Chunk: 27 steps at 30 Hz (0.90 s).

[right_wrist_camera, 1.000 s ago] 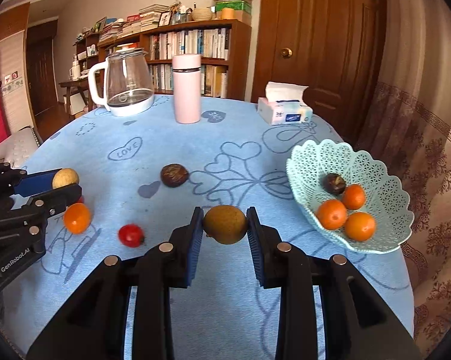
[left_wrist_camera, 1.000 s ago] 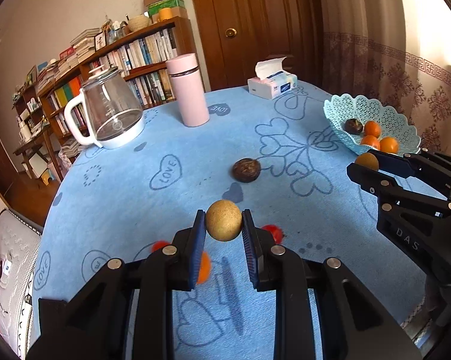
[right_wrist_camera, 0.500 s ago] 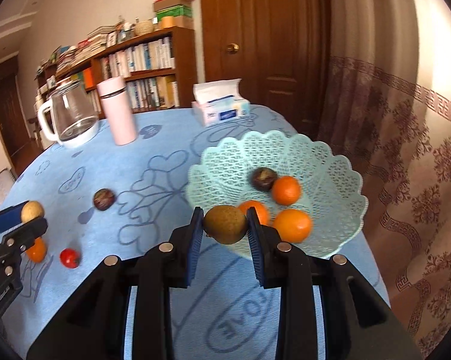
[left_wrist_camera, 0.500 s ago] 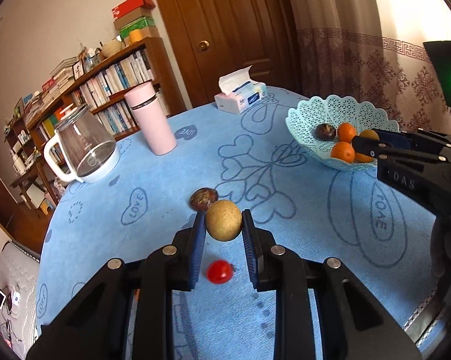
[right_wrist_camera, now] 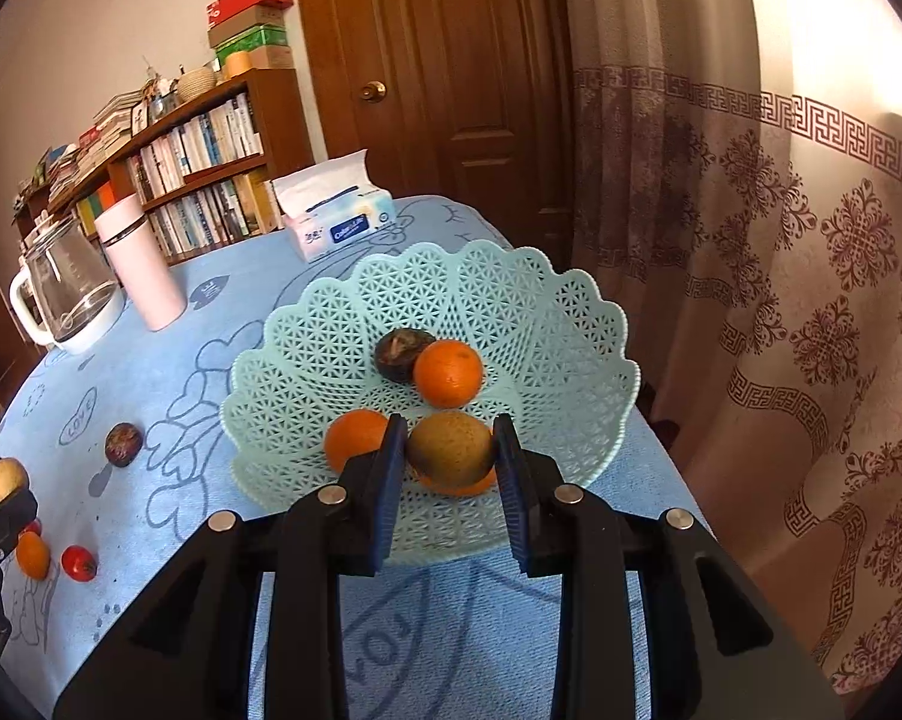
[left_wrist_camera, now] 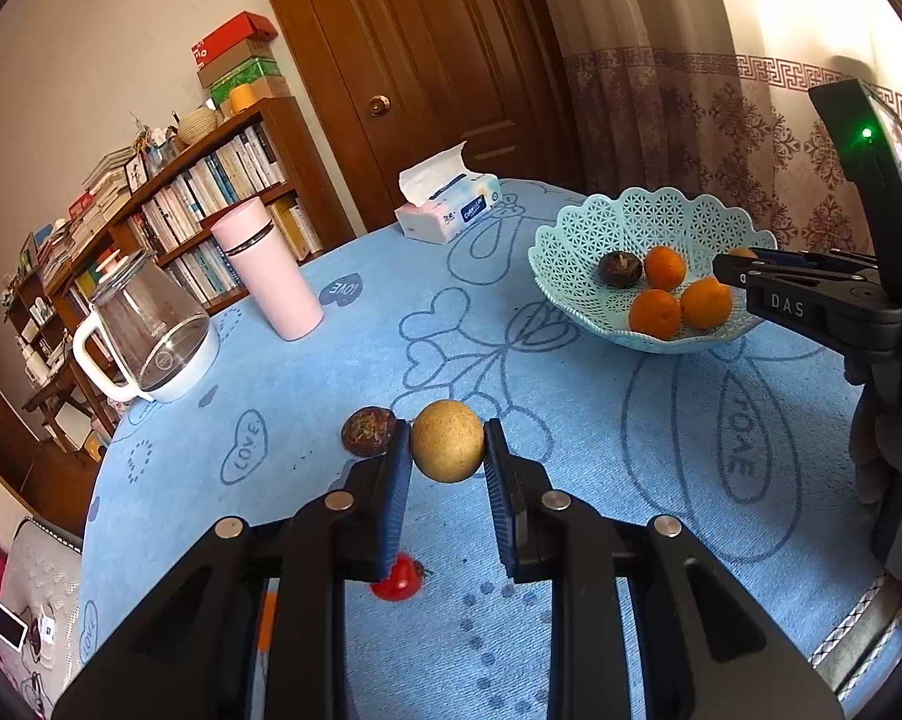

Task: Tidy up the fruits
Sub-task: 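Lower the yellow fruit into the basket with the right gripper while the left releases the tan fruit there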

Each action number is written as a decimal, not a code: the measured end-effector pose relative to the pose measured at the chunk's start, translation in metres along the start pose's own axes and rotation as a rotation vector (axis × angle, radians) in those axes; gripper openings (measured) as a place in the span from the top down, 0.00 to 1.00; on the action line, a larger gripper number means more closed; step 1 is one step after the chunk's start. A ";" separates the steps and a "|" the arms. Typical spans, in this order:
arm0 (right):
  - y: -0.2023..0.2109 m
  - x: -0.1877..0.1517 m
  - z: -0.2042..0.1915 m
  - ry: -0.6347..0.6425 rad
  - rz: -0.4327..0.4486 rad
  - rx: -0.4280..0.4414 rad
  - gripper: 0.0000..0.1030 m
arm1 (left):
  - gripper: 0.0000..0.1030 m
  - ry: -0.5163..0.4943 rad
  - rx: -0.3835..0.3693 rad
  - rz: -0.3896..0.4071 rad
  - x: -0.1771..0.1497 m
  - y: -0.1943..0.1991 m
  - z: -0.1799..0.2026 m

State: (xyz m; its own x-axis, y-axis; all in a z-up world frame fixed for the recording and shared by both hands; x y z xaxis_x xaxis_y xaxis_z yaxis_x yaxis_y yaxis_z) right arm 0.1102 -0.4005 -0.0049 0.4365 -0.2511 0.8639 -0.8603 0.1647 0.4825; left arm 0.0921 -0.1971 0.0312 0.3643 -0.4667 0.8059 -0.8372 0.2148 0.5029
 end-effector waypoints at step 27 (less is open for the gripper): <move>0.008 0.009 0.034 -0.153 0.073 -0.047 0.47 | 0.76 -0.032 -0.082 0.012 0.031 -0.033 0.034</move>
State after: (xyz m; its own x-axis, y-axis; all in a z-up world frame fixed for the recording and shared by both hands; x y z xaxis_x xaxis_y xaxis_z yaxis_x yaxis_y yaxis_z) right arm 0.0986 -0.4341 0.0017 0.3252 -0.3783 0.8667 -0.8735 0.2310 0.4286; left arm 0.1171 -0.2475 0.0289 0.3399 -0.4905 0.8024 -0.8048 0.2898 0.5180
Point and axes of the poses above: each gripper's, at about its wrist camera, not at the fingertips, and y roughly against the way its jaws point, z to its right, x to its top, the point moved 9 cm from there along -y, roughly the way its jaws point, and after that the axes turned 6 degrees about z, right-handed, at the moved point
